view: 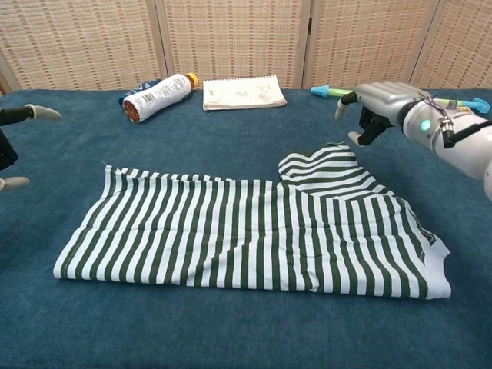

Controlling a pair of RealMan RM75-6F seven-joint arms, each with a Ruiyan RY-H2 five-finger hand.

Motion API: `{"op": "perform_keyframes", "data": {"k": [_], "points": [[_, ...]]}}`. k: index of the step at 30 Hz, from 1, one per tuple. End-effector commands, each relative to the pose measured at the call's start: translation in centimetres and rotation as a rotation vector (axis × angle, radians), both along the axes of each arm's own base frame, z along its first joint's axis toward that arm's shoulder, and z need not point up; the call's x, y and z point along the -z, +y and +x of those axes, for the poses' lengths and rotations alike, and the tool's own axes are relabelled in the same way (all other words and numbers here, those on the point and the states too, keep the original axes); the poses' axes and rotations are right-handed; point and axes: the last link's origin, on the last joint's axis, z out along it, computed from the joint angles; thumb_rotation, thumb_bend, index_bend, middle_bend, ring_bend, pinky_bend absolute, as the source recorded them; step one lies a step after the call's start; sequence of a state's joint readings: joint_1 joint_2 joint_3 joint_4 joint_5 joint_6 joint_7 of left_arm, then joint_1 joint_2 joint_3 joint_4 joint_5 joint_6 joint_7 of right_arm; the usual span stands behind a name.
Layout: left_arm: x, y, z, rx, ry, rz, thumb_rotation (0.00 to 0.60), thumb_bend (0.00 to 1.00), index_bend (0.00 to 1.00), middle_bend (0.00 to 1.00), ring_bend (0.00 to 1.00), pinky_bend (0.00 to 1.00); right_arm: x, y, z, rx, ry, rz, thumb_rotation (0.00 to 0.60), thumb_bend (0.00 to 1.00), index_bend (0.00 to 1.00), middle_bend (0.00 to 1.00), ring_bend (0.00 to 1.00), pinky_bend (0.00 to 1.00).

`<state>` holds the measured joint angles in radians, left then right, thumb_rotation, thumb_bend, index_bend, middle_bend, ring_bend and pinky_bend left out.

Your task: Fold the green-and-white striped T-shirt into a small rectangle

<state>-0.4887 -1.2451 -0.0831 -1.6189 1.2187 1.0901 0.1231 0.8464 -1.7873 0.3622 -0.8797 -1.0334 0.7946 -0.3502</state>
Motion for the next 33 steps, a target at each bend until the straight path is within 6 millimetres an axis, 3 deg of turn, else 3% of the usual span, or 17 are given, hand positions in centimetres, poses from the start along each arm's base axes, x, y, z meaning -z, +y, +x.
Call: {"op": "perform_keyframes", "data": {"k": [1, 20, 33], "points": [[0.0, 0.0, -0.1, -0.004, -0.002, 0.0, 0.6, 0.38, 0.0, 0.93, 0.87, 1.0, -0.1, -0.6, 0.7, 0.003, 0.004, 0.007, 0.6, 0.45, 0.27, 0.94, 1.0, 1.0], [0.3, -0.3, -0.7, -0.034, -0.001, -0.017, 0.6, 0.38, 0.0, 0.93, 0.87, 1.0, 4.0, -1.1, 2.1, 0.028, 0.085, 0.137, 0.6, 0.45, 0.29, 0.94, 1.0, 1.0], [0.5, -0.3, -0.7, -0.036, -0.004, -0.022, 0.6, 0.38, 0.0, 0.93, 0.87, 1.0, 4.6, -0.7, 1.6, 0.021, 0.11, 0.156, 0.6, 0.43, 0.35, 0.94, 1.0, 1.0]]}}
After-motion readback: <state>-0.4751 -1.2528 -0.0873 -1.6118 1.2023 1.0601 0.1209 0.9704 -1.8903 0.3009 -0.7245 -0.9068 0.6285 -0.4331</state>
